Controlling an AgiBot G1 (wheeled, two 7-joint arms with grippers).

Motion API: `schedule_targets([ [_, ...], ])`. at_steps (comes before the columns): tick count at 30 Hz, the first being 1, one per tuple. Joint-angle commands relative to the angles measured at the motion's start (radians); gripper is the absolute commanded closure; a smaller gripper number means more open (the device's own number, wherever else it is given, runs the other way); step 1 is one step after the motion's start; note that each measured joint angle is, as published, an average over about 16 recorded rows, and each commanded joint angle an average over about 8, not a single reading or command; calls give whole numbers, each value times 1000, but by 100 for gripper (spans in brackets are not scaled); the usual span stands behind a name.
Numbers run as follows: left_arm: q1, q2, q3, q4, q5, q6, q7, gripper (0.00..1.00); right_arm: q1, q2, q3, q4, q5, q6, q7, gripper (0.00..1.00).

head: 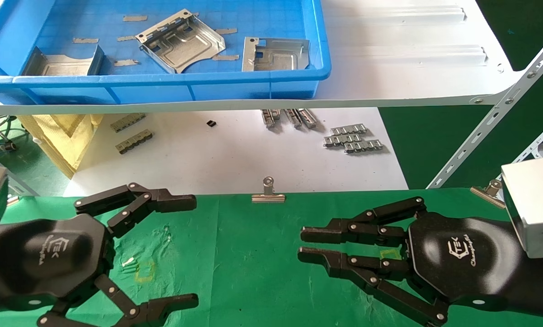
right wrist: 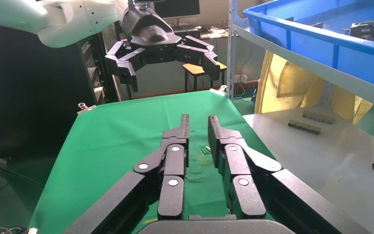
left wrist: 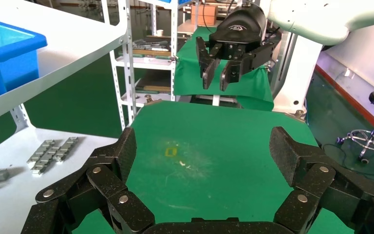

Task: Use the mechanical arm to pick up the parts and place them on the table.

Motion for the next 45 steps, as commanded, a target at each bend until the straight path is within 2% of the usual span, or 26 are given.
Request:
schedule_targets([
  [1,0,0,0,0,0,0,0,0,0,0,0,0,0,0,0,100],
  [17,-12,3,-2,-4,4,-2,7,0,0,0,0,0,0,0,0,100],
  [21,-82,22,0,5,34,-17,10,0,0,0,0,0,0,0,0,100],
  [24,-183,55,13,44,78,-31,4,0,0,0,-1,-1,0,0,0,100],
  [28,-351,123,49,174,163,-45,-2,0,1,0,-1,-1,0,0,-1,100],
  [33,-574,232,107,444,301,-88,31,0,1,0,-1,-1,0,0,-1,100],
  [37,-724,323,149,674,416,-192,81,0,1,0,-1,-1,1,0,-1,100],
  [42,-845,425,198,901,537,-366,125,0,1,0,-2,-1,1,0,-1,100],
  [43,-863,441,207,937,557,-392,130,3,1,0,-2,-1,1,0,-1,100],
  [45,-893,467,225,999,589,-429,133,25,1,0,-2,-1,1,0,-1,100],
])
